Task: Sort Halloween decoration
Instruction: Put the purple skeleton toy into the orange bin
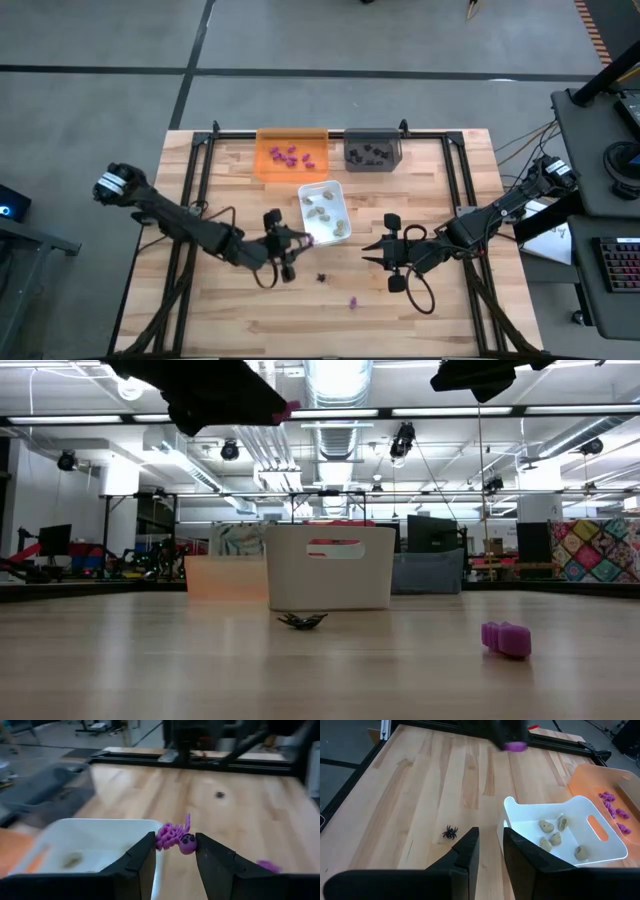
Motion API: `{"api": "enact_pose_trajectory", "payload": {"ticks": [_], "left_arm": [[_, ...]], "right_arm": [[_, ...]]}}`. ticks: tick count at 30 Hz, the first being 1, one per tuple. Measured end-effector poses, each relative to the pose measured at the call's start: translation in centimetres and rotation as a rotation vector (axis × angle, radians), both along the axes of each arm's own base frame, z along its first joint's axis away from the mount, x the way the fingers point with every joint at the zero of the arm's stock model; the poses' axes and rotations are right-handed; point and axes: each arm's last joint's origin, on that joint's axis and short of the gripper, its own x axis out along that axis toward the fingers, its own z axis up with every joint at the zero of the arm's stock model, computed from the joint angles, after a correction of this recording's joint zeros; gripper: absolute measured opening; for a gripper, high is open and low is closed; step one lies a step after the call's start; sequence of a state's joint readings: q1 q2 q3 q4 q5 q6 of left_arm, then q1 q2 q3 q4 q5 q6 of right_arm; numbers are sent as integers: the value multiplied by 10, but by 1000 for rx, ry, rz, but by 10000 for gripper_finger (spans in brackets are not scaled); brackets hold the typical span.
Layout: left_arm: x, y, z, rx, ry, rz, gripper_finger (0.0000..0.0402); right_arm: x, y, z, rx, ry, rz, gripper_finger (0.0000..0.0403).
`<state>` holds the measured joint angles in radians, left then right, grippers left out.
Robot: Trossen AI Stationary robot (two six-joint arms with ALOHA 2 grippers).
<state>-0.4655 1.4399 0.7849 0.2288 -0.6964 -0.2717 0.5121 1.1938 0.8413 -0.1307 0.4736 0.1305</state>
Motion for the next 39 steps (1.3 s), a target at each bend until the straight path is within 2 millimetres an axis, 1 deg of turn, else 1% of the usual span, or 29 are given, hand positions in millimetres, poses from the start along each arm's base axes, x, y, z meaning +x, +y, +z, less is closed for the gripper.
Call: {"api": "enact_pose_trajectory", "payload": {"ticks": [3,7,12,15,18,20,23,27,30,35,39], "left_arm": [[0,21,6,11,21,63,113],[-2,55,13,27,61,173,113],[-4,109,16,16,119,331,113],[-4,144,16,-67,131,330,105],[-7,177,13,-118,138,370,89],[-11,195,11,-118,153,410,80],[-18,217,11,-104,165,464,76],[-27,240,13,-93,160,540,75],[-31,251,15,-119,127,530,75],[-35,261,17,-142,100,532,74],[-35,263,15,-143,97,539,74]], "right_arm": [[0,0,0,-1,0,1,77],[0,0,0,-4,0,1,77],[0,0,0,-11,0,5,77],[0,0,0,-22,-2,-3,77],[0,-2,0,-44,-7,-36,77],[0,-3,-1,-57,-7,-55,77],[0,-5,-1,-66,1,-66,77],[1,-7,-2,-66,2,-76,77],[2,-10,-3,-67,4,-87,77],[4,-17,-6,-72,13,-112,77],[5,-20,-7,-73,17,-125,77]]}}
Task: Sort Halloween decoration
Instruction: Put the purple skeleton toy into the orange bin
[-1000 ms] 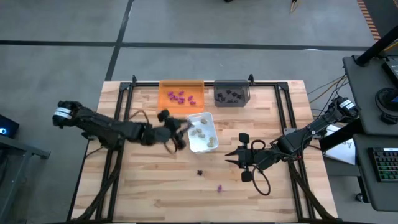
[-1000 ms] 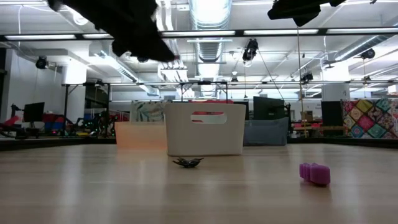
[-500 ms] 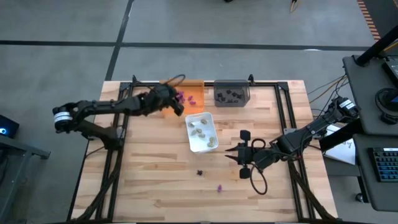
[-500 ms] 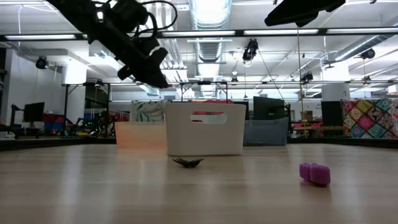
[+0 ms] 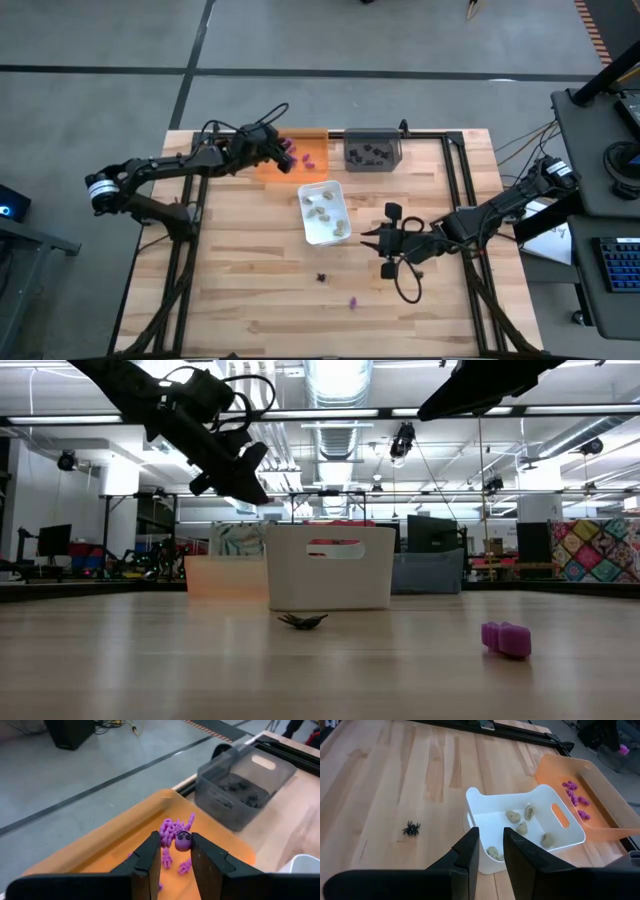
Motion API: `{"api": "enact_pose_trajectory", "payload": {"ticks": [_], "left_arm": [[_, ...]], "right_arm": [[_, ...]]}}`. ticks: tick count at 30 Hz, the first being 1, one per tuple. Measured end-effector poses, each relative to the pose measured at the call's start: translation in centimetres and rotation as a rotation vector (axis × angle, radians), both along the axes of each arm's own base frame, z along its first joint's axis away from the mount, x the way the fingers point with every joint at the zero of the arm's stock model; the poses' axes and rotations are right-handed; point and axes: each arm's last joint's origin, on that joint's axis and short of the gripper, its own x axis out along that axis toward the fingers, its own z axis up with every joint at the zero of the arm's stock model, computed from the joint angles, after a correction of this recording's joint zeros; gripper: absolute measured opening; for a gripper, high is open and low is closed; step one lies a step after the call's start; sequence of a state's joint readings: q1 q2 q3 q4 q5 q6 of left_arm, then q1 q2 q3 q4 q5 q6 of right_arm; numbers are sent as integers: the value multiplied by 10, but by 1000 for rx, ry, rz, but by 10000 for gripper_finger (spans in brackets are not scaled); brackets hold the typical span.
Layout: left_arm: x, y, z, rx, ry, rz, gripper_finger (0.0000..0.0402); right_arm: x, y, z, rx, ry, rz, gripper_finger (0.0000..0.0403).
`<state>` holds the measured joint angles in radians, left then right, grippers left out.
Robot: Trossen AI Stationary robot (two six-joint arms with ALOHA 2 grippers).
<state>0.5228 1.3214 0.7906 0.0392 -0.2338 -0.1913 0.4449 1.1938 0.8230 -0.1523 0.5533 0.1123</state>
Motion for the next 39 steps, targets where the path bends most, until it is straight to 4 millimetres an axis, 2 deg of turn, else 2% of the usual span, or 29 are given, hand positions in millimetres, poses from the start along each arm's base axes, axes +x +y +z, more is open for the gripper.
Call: {"api": "enact_pose_trajectory", "payload": {"ticks": [10,24,28,33,39], "left_arm": [[17,13,-25,-35,83,-11,74],[60,55,-48,-100,387,-46,74],[64,62,-56,-140,469,-21,74],[62,67,-61,-188,666,84,74],[65,70,-68,-233,718,89,74]], "right_arm": [[-1,0,-2,2,5,-2,77],[-2,-1,-6,6,26,-10,77],[-3,-2,-8,6,35,-12,77],[-3,-2,-9,9,38,-16,77],[-3,-2,-9,10,39,-17,77]]}}
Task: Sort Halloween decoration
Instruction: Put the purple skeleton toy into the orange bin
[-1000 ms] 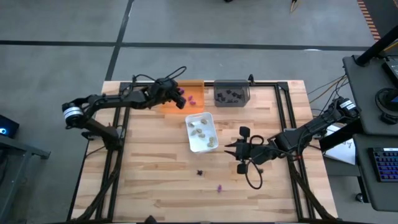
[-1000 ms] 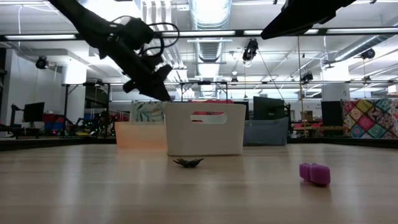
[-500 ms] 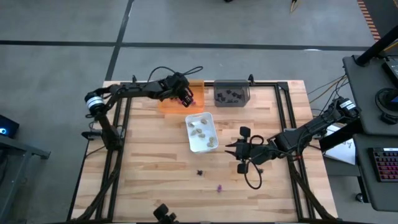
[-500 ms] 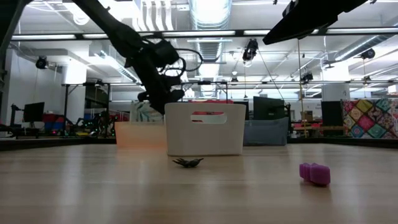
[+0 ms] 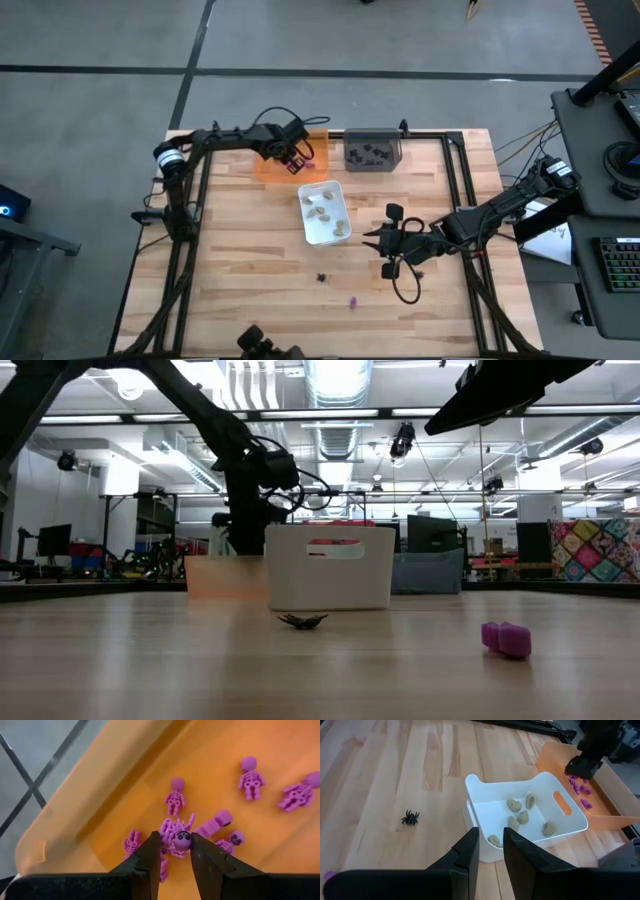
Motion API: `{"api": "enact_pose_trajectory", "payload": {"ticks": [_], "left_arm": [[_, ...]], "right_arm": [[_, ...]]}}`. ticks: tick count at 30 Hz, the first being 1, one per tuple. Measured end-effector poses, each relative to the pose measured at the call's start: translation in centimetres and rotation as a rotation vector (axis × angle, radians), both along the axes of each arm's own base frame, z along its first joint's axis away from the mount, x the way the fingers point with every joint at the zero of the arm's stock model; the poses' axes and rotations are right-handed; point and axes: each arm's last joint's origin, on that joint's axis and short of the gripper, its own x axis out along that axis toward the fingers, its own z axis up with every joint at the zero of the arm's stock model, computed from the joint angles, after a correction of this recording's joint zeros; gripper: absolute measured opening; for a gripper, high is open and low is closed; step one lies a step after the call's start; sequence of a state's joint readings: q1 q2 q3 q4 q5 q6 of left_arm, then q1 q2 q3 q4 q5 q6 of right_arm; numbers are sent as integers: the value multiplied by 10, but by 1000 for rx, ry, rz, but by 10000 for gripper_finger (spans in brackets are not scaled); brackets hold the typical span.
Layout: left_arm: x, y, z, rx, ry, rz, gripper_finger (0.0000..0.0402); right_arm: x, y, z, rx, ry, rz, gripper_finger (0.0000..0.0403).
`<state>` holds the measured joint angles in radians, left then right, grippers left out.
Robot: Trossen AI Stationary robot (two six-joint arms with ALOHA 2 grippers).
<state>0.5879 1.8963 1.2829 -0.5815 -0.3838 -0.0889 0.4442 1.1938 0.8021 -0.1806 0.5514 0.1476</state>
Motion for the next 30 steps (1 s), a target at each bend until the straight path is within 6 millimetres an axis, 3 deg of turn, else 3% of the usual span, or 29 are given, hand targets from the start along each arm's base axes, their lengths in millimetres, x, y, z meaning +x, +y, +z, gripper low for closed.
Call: {"api": "enact_pose_trajectory", "payload": {"ticks": [8,20,30], "left_arm": [[-1,2,-12,-23,46,10,74],[-1,3,-12,5,60,24,79],[-2,2,-12,3,55,40,145]], "right_arm": [[0,0,0,9,-1,-6,77],[0,0,0,8,-1,-6,77],[0,0,0,7,0,-6,77]]}}
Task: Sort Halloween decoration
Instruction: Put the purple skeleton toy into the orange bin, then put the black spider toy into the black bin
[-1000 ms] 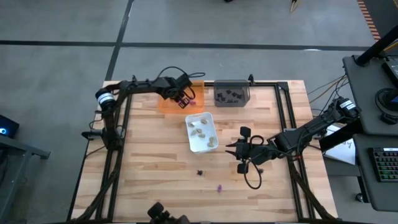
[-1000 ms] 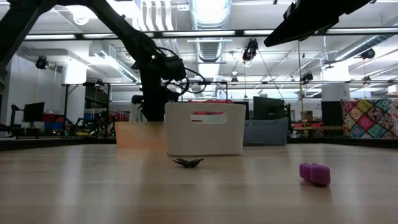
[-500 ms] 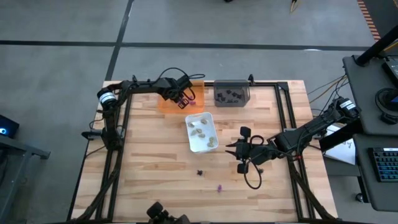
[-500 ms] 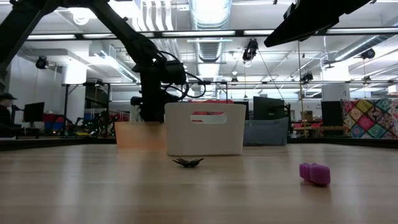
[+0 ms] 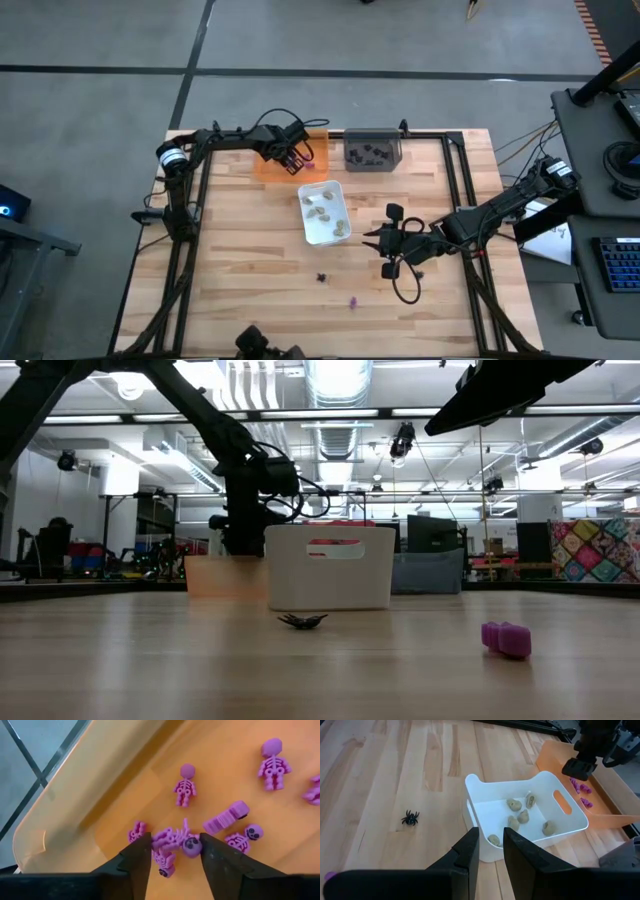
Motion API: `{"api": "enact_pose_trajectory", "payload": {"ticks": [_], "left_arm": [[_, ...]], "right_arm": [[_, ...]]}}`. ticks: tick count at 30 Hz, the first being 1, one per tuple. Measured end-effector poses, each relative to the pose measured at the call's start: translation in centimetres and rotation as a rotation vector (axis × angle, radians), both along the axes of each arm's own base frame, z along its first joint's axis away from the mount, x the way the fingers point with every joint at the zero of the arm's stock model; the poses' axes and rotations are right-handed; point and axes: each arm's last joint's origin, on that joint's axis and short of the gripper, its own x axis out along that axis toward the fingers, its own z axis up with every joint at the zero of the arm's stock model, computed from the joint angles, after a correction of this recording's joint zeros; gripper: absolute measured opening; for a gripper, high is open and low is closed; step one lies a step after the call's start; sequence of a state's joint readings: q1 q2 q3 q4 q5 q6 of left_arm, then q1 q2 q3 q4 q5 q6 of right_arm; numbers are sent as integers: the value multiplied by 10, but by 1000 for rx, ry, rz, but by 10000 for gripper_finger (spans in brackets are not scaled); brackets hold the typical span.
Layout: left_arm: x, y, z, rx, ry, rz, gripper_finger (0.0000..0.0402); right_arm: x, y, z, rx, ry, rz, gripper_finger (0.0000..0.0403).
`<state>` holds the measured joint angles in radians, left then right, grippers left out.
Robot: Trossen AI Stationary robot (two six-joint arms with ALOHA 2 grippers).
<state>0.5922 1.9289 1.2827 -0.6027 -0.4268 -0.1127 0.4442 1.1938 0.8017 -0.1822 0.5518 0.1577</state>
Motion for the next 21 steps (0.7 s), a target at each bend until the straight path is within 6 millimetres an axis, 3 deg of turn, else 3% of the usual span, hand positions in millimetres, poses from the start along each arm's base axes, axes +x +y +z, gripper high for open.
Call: {"api": "enact_pose_trajectory", "payload": {"ticks": [10,15,21], "left_arm": [[-5,-2,8,6,22,-10,183],[-4,-4,23,-15,47,-12,184],[12,-17,48,-28,27,-86,184]], "right_arm": [[0,0,0,-1,1,0,77],[0,0,0,-1,1,1,77],[0,0,0,-2,2,1,77]]}}
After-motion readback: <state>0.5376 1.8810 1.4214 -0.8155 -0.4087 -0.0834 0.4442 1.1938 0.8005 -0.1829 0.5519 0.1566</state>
